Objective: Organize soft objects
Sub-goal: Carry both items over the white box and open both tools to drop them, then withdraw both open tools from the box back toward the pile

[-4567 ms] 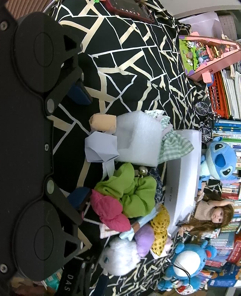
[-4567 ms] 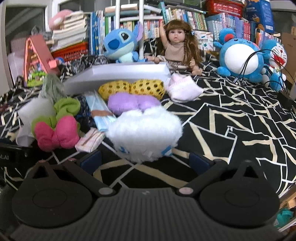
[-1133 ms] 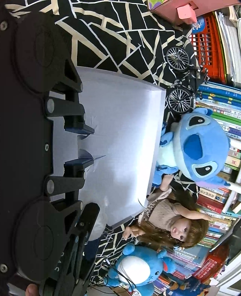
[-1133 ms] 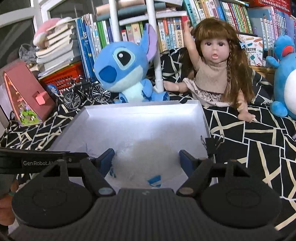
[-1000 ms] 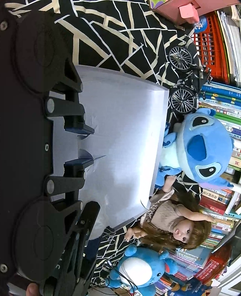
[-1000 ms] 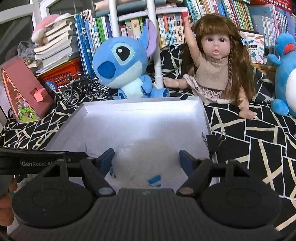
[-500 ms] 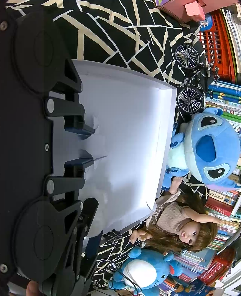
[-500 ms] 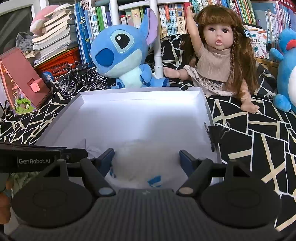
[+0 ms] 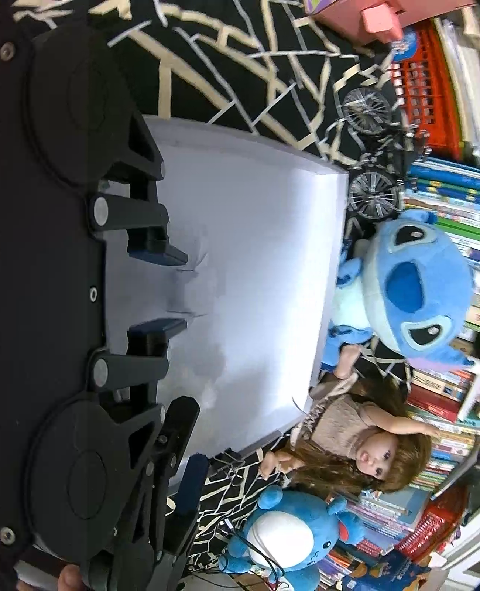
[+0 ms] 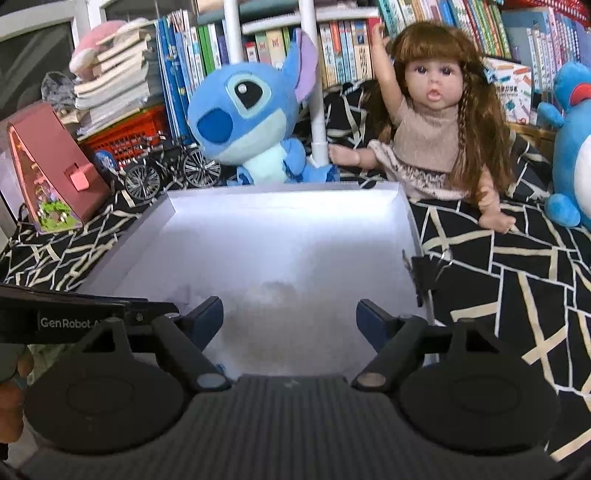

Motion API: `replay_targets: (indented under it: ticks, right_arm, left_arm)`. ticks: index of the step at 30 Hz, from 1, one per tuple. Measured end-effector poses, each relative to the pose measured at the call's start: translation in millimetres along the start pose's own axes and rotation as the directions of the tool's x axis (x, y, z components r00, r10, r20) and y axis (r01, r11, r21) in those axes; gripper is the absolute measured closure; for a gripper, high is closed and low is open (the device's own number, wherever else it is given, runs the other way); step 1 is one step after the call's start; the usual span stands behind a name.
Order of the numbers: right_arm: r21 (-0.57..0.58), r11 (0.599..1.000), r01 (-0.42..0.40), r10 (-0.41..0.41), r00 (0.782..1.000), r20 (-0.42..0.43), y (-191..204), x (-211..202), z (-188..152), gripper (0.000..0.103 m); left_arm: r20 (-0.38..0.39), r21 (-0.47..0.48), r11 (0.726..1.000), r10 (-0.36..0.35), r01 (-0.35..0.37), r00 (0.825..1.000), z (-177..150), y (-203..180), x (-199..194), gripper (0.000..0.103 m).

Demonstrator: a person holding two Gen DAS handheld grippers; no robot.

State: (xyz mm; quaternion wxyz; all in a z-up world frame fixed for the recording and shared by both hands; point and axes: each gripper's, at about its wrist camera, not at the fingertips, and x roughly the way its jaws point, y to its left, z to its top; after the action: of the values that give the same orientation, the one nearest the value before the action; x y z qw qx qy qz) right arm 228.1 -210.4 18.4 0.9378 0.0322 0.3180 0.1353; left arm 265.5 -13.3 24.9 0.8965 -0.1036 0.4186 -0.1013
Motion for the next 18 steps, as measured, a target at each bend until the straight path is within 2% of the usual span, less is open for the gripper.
replay_targets:
  ticks: [8,18]
  right_arm:
    - [-0.039,0.999,-0.010,0.013,0.997,0.081,5,-36,0,0.010]
    - [-0.106,0.994,-0.018,0.040,0.977,0.210,17,-92,-17,0.001]
  left_arm:
    - [0.092,0.042,0.999,0.003,-0.007,0.996,-8,-9,-40,0.044]
    - [0.178,0.076,0.997,-0.014,0.001,0.984,-39,-12,-91,0.027]
